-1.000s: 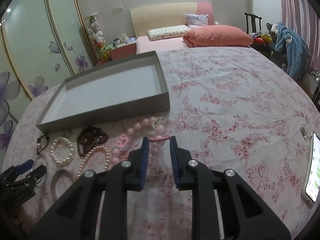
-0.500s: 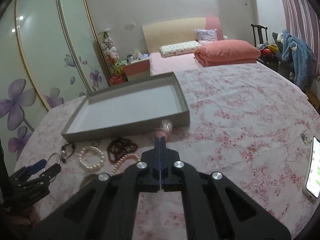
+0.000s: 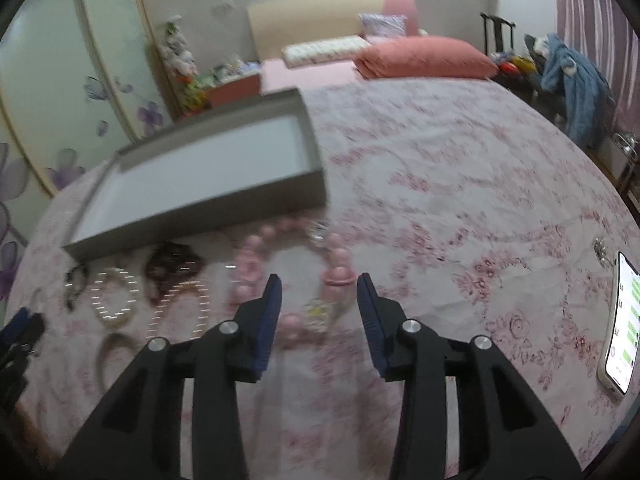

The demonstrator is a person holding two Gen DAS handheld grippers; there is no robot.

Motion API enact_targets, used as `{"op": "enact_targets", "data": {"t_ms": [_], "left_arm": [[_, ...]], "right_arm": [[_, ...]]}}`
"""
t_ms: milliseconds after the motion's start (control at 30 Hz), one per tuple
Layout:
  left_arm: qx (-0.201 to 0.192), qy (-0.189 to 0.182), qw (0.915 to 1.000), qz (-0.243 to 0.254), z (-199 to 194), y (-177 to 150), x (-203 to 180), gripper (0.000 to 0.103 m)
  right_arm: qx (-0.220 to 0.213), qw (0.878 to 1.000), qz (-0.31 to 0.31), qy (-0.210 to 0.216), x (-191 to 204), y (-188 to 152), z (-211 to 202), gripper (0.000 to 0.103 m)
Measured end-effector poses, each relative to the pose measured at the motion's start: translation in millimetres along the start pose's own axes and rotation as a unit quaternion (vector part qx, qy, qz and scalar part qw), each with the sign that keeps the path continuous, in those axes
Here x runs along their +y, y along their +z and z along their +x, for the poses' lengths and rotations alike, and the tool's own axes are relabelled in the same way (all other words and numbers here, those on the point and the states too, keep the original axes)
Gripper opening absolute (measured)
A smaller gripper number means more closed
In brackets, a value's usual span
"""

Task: Organize jewelry
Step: 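Lift the pink bracelet with the right gripper while the left holds the bangle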

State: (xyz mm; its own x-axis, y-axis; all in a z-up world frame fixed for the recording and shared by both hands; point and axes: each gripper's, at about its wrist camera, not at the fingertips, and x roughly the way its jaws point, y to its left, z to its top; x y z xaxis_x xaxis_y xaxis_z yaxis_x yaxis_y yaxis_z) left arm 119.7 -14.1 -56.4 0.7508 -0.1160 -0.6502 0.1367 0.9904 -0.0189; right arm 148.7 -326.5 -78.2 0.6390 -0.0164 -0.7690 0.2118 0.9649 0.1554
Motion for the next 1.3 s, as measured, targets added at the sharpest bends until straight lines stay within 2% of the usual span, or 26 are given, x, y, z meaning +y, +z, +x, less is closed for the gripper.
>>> {"op": "enact_targets", "data": {"t_ms": [167,200,233,267,533,633,700,800,933,1133,1200,1300], "left_arm": [[-0.002,0.0,1.0,-0.002,-0.3,0.5,1.9,0.07],[-0.002,0.0,1.0,-0.002,-0.2,0.3,2.1,0.07],[-0.002,0.0,1.0,-0.002,-0.1,0.3,2.2,0.07],[-0.002,0.0,1.0,-0.002,-0.3,0.4,2.2,0.07],[-0.001,-0.001,1.0,0.0,0.3,-1.2,1.6,0.07],[-0.004,-0.002,1.0,-0.001,-2.1,-1.7,0.9,0.07],[-0.006,-0.002,1.0,-0.003,-3.4,-1.6,1.1,0.07],[-0.014,-0.001,0.9999,-0.007,-6.9,-0.7,2.5,0.07],[-0.023,-0.003,0.9997,-0.01,-9.8,1.4,1.9,0.07],[-0.029,-0.004,0.9995,-0.007,-13.0,0.6,-2.4,0.07],[-0.03,-0.005,0.9995,-0.006,-13.5,0.6,-3.1,0.07],[-0.03,-0.006,0.9995,-0.006,-13.8,0.7,-3.4,0.07]], "right_arm": [[0.016,0.999,-0.004,-0.028,-1.8,9.8,22.6,0.04],[0.017,0.999,-0.008,-0.031,-0.7,11.6,24.6,0.037],[0.016,0.999,-0.017,-0.041,1.3,12.3,26.5,0.028],[0.014,0.998,-0.025,-0.049,3.4,11.7,26.9,0.024],[0.009,0.998,-0.047,-0.048,6.5,4.9,24.1,0.025],[0.006,0.997,-0.06,-0.05,10.0,2.3,22.6,0.023],[0.001,0.998,-0.047,-0.036,7.6,2.0,19.5,0.022],[-0.039,0.999,-0.03,-0.014,2.4,1.6,0.6,0.022],[-0.068,0.997,-0.012,0.027,3.6,0.7,-21.3,0.022],[-0.083,0.994,0.009,0.075,8.5,-8.5,-41.5,0.022],[-0.08,0.994,0.0,0.074,13.3,-12.0,-42.9,0.022],[-0.047,0.998,-0.029,0.036,19.5,-19.3,-32.5,0.022]]}}
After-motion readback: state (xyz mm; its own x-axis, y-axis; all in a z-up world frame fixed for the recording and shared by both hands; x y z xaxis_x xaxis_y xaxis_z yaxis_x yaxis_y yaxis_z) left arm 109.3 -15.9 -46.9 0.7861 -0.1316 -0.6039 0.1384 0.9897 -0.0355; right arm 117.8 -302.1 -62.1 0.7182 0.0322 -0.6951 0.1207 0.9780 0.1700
